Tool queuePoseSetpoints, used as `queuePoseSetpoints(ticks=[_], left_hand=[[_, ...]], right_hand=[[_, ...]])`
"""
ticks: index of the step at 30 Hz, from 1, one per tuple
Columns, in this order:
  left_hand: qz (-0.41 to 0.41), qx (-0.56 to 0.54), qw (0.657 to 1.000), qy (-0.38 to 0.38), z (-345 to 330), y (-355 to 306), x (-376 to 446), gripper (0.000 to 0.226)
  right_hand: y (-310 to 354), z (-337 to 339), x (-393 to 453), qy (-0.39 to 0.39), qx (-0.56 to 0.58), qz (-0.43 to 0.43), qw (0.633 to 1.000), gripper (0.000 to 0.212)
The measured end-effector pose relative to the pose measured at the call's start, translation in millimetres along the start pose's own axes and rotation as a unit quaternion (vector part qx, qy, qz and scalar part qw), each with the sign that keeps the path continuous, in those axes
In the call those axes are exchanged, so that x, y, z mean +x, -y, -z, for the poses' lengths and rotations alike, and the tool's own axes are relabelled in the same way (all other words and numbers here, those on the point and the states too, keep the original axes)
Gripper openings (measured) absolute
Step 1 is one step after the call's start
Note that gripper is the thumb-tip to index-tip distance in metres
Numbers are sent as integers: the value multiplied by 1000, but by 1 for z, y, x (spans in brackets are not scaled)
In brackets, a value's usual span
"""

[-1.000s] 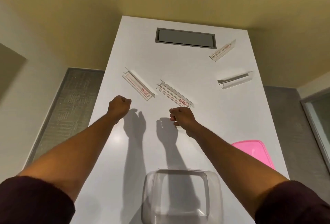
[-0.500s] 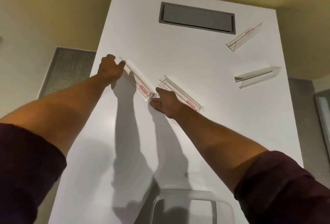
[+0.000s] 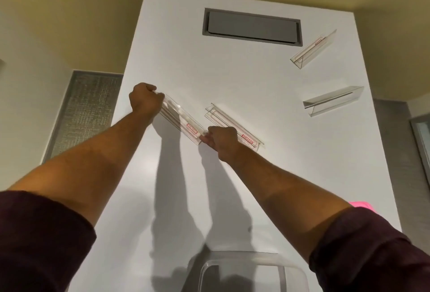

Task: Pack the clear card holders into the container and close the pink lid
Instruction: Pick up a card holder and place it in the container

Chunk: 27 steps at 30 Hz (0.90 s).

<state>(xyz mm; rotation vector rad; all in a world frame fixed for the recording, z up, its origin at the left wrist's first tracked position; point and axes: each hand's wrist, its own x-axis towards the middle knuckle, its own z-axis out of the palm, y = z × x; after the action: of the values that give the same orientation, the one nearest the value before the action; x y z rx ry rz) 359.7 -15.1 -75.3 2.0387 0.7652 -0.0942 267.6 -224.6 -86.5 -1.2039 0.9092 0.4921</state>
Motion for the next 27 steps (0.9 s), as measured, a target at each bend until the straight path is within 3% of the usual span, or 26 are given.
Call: queuePoseSetpoints(ticks=[2, 8, 11, 14, 19, 23, 27], left_hand=[[22, -43, 999, 3, 6, 5, -18, 22], [62, -72, 994, 52, 25, 16, -90, 41], [55, -75, 991, 91, 36, 20, -129, 47], [16, -80, 987, 135, 47, 26, -169, 46], [-18, -155, 976, 153, 61, 44, -240, 46], [-23, -197, 969, 145, 67, 59, -296, 46], [-8, -266, 942, 204, 67, 64, -353, 80]], right_hand=[[-4, 13, -9, 5, -4, 0, 1000, 7], [-26, 50, -54, -27, -79, 75, 994, 31], [-35, 72, -84, -52, -74, 81, 993, 22], [-43, 95, -109, -47, -94, 96, 990, 39], [-64, 135, -151, -42, -208, 208, 955, 33], [-80, 160, -189, -27, -196, 286, 937, 28], [-98, 176, -227, -57, -203, 375, 903, 30]])
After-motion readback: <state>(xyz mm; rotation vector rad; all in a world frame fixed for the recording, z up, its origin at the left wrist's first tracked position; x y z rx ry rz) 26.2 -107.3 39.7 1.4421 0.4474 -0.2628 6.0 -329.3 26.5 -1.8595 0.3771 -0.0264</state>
